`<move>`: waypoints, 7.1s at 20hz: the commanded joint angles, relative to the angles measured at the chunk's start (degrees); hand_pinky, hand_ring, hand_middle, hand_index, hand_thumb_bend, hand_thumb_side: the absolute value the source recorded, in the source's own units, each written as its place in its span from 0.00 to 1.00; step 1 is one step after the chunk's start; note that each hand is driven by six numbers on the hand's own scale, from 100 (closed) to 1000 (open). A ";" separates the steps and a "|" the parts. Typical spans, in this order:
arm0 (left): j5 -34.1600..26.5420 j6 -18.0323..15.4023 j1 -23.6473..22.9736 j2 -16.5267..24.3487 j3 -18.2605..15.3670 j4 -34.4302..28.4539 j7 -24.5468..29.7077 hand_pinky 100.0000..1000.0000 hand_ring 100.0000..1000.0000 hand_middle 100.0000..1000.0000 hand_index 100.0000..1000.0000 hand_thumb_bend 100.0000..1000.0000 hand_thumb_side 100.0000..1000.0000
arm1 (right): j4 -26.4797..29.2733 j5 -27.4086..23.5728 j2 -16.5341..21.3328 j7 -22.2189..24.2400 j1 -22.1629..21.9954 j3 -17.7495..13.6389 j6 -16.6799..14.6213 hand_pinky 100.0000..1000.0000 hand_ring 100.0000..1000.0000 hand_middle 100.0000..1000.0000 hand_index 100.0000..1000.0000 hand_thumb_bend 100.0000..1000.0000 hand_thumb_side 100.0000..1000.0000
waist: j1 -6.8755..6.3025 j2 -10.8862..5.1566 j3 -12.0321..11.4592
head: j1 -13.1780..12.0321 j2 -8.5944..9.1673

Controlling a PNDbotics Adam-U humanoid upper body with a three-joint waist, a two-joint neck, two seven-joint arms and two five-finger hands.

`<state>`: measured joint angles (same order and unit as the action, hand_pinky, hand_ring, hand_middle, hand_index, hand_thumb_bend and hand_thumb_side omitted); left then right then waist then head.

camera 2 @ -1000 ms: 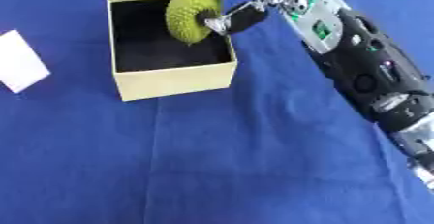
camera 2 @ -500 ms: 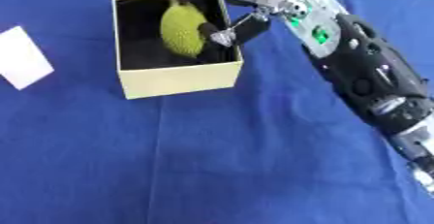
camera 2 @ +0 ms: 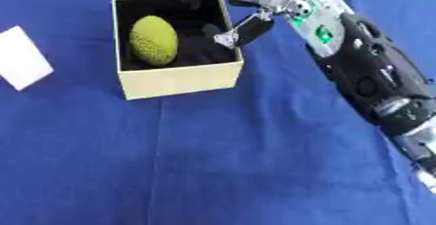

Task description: Pick up objects on the table and place them in the box.

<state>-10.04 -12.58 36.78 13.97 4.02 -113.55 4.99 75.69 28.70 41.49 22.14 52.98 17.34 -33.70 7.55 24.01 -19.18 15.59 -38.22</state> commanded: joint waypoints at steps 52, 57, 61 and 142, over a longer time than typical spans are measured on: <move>52.35 2.88 16.19 32.58 13.31 26.49 38.44 1.00 0.93 0.87 1.00 0.40 1.00 | 38.90 -33.68 13.84 -23.16 -47.71 -26.90 4.56 0.96 0.97 0.50 0.76 0.00 0.41 | -8.54 -4.92 9.95 | -13.25 -1.94; 52.80 5.53 14.95 33.35 13.56 27.12 36.99 1.00 0.93 0.85 1.00 0.40 1.00 | 38.90 -33.36 13.37 -22.99 -48.27 -26.90 5.06 0.96 0.97 0.49 0.76 0.00 0.41 | -8.51 -4.92 10.02 | -13.17 -1.85; 53.31 6.04 14.38 33.67 14.12 27.65 36.68 1.00 0.93 0.86 1.00 0.44 1.00 | 38.90 -33.49 13.04 -22.94 -48.39 -26.84 5.83 0.96 0.97 0.49 0.75 0.00 0.41 | -8.52 -4.91 9.96 | -13.16 -1.78; 55.81 16.81 13.18 28.19 14.80 30.12 35.66 0.76 0.57 0.40 0.69 0.10 0.09 | 38.90 -32.66 6.70 -15.21 -51.79 -25.39 12.36 1.00 0.98 0.45 0.69 0.00 0.41 | -8.22 -3.92 9.83 | -14.12 -1.37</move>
<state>46.45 3.59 49.11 40.66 19.99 -81.85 40.81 113.74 -4.18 47.06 6.80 0.99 -7.37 -21.22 -0.60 21.18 -9.32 1.46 -39.96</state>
